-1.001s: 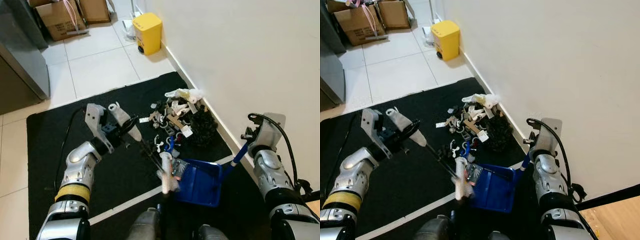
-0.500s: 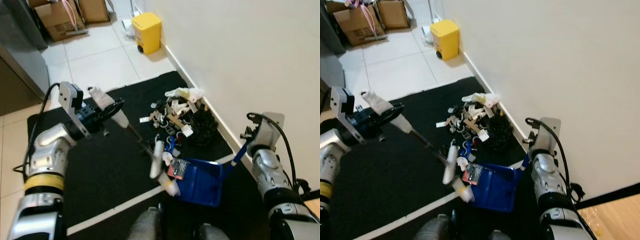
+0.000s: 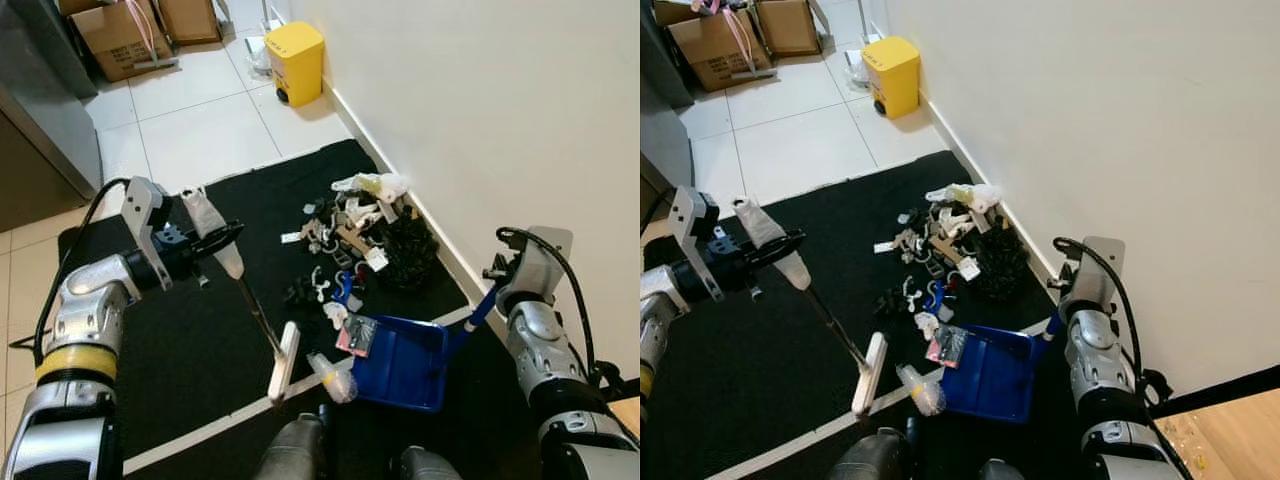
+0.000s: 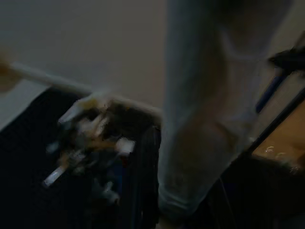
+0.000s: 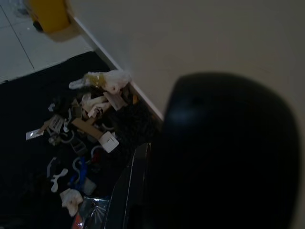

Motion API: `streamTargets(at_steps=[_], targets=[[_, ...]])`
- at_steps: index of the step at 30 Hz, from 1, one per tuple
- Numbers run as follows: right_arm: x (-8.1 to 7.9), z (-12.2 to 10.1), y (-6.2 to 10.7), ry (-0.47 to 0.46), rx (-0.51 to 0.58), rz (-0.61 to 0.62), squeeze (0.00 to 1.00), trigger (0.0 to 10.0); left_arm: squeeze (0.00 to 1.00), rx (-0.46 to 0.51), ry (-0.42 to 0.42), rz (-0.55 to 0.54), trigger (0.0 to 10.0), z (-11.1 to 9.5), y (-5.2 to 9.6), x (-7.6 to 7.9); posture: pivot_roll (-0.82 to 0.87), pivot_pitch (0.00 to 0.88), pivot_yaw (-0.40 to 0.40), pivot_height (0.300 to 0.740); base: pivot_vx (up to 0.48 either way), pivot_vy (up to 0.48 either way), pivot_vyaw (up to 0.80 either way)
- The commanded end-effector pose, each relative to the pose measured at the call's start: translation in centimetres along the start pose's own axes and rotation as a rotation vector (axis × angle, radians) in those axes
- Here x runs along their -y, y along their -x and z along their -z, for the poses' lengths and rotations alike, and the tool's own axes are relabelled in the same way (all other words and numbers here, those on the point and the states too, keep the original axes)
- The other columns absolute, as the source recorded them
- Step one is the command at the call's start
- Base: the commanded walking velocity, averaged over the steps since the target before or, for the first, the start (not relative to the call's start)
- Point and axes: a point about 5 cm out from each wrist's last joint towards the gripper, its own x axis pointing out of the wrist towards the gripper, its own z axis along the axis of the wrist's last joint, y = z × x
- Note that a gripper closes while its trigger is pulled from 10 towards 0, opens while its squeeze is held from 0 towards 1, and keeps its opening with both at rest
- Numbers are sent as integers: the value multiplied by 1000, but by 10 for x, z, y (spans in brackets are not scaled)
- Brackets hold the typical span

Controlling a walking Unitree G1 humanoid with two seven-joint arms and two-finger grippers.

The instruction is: Sweep floor

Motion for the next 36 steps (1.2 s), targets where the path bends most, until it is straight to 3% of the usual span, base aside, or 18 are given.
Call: streamTargets(at_steps=[1, 8, 14, 18, 22, 26, 29, 32, 33, 36], targets=[[14, 20, 10, 11, -79, 43, 0, 10000, 0, -101, -64, -51, 10000, 17, -8, 3, 36, 256, 73, 740, 0, 0, 0], [22, 18, 11, 29, -76, 67, 0, 10000, 0, -101, -59, -115, 10000, 28, -18, 9, 19, 288, 66, 740, 0, 0, 0], [16, 17, 10, 35, -74, 30, 0, 10000, 0, -62, -52, -158, 10000, 27, -22, 9, 16, 320, 59, 740, 0, 0, 0], [10, 14, 11, 34, -62, -10, 0, 10000, 0, -51, -115, -202, 10000, 27, -26, 10, 14, 333, 51, 740, 0, 0, 0], [10, 13, 12, 33, -58, -14, 0, 10000, 0, -16, -114, -236, 10000, 28, -30, 13, 11, 331, 51, 740, 0, 0, 0], [9, 12, 12, 30, -54, -14, 0, 10000, 0, 26, -98, -258, 10000, 26, -34, 16, 9, 323, 53, 740, 0, 0, 0], [5, 9, 12, 14, -39, -23, 0, 10000, 0, 117, -51, -298, 10000, 20, -48, 21, 5, 310, 59, 740, 0, 0, 0], [5, 8, 12, 13, -38, -25, 0, 10000, 0, 127, -41, -300, 10000, 19, -51, 22, 5, 309, 60, 740, 0, 0, 0], [4, 6, 12, 6, -31, -26, 0, 10000, 0, 173, 11, -302, 10000, 14, -58, 24, 1, 304, 68, 740, 0, 0, 0], [3, 5, 12, 2, -26, -26, 0, 10000, 0, 213, 47, -306, 10000, 10, -65, 26, -5, 304, 70, 740, 0, 0, 0]])
